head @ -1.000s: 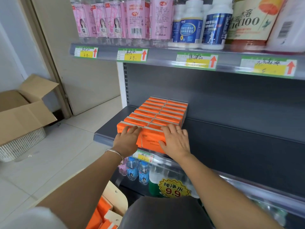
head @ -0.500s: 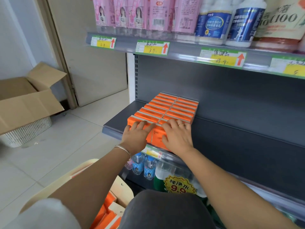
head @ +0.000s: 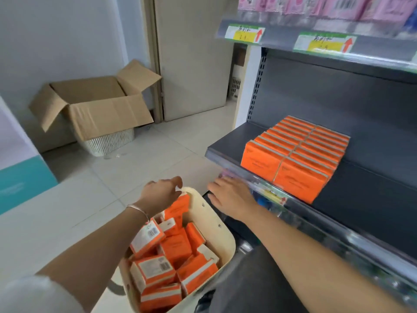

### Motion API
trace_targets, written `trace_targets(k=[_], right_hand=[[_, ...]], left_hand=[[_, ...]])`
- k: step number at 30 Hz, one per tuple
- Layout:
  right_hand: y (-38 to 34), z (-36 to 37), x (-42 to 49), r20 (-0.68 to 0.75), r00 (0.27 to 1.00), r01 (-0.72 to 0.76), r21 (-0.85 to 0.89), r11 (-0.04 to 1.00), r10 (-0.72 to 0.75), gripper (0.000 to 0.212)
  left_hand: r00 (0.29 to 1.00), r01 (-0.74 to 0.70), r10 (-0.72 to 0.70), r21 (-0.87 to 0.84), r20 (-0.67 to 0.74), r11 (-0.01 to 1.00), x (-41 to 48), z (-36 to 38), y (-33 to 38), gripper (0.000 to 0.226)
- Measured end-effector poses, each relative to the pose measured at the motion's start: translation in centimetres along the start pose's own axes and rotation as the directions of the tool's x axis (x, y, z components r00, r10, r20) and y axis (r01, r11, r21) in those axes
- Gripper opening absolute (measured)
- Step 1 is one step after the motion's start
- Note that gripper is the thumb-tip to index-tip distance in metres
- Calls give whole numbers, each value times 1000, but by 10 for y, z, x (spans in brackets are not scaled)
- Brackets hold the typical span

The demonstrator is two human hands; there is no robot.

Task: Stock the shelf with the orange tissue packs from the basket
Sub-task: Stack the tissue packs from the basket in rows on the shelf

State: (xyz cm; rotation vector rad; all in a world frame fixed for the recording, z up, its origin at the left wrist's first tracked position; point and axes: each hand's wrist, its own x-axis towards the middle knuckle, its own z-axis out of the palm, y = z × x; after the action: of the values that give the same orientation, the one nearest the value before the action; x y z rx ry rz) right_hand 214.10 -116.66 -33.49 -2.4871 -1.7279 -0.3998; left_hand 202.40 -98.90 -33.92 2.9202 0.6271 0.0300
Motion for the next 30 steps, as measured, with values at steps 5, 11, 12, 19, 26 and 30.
trace_targets(k=[5, 11, 12, 19, 26, 30], right_hand=[[-27, 35, 17, 258, 964, 52, 64, 997, -67, 28], [-27, 92, 34, 475, 878, 12, 100, 995, -58, 34], [-25, 102, 37, 492, 870, -21, 103, 994, -33, 33], [-23, 158, 60, 538, 831, -257, 147, 955, 141, 37], [-13, 186, 74, 514, 847, -266, 188, 945, 136, 38], [-14, 191, 71, 460, 883, -198, 192, 961, 90, 52]], left_hand=[[993, 69, -67, -25, 95, 997, 3, 44, -33, 24], [972, 173, -157, -78, 177, 982, 12, 107, -59, 26], [967, 189, -172, -70, 190, 980, 13, 116, -62, 29], [957, 247, -247, 21, 152, 969, 45, 154, -68, 56], [939, 324, -337, 152, 69, 934, 85, 182, -64, 46], [956, 271, -282, 128, 81, 954, 86, 193, -57, 40]])
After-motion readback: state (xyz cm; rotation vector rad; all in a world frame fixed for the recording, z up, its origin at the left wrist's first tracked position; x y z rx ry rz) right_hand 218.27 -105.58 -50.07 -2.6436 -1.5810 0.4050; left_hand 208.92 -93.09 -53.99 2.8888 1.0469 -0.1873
